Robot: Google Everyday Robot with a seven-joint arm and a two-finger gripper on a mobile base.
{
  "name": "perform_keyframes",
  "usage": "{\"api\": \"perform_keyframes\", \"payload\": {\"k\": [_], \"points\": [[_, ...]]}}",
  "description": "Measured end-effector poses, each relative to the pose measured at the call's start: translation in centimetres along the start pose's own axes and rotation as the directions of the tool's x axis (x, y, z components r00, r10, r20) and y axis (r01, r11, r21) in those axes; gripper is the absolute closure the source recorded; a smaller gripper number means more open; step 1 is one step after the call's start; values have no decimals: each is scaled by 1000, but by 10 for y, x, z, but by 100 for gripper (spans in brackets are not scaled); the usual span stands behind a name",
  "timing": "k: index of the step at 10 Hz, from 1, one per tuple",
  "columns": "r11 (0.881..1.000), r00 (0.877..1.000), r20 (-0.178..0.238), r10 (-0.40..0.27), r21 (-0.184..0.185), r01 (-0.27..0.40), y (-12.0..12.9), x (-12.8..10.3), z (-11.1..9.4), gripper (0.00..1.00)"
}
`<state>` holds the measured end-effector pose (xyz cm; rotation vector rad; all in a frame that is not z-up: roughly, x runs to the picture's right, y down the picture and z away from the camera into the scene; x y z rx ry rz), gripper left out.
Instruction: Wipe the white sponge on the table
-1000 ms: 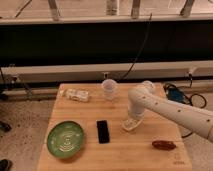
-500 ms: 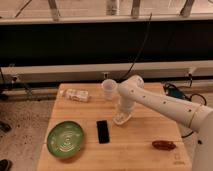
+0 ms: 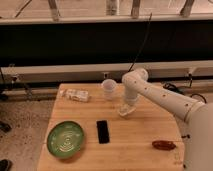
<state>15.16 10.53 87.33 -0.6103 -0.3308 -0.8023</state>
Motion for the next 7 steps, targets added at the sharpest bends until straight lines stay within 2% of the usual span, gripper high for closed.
{"api": "perform_keyframes", "payload": {"k": [2,5,7], "points": [[998,998,-10,58,-18,-58,23,21,1,100],[991,992,-16,128,-40,-128,60,38,6,100],[987,988,-15,157,-45,-157,84,32,7,100]]}}
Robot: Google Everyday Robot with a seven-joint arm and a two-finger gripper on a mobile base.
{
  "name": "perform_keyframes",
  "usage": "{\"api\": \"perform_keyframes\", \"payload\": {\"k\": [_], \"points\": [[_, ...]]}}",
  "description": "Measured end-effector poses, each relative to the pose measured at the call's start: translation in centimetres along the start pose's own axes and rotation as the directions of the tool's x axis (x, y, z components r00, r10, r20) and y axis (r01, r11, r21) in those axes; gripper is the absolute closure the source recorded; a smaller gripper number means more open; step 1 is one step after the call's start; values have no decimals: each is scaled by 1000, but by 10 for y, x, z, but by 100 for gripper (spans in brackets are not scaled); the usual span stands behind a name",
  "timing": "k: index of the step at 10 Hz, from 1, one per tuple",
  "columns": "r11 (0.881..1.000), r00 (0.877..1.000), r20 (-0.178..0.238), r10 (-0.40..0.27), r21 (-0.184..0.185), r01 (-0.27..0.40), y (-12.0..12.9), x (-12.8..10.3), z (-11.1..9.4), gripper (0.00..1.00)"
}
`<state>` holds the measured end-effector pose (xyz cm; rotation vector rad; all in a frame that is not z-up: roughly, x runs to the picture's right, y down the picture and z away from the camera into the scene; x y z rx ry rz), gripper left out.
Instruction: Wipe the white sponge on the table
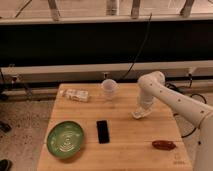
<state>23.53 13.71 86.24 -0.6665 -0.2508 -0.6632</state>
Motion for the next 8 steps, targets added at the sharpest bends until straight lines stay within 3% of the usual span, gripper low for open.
{"api": "perform_keyframes", "payload": {"k": [4,6,8], "points": [[1000,1000,1,-16,18,16,33,-28,-8,100],[999,999,5,-40,17,40,33,-42,-9,100],[999,999,1,-37,9,37,23,-34,-8,100]]}}
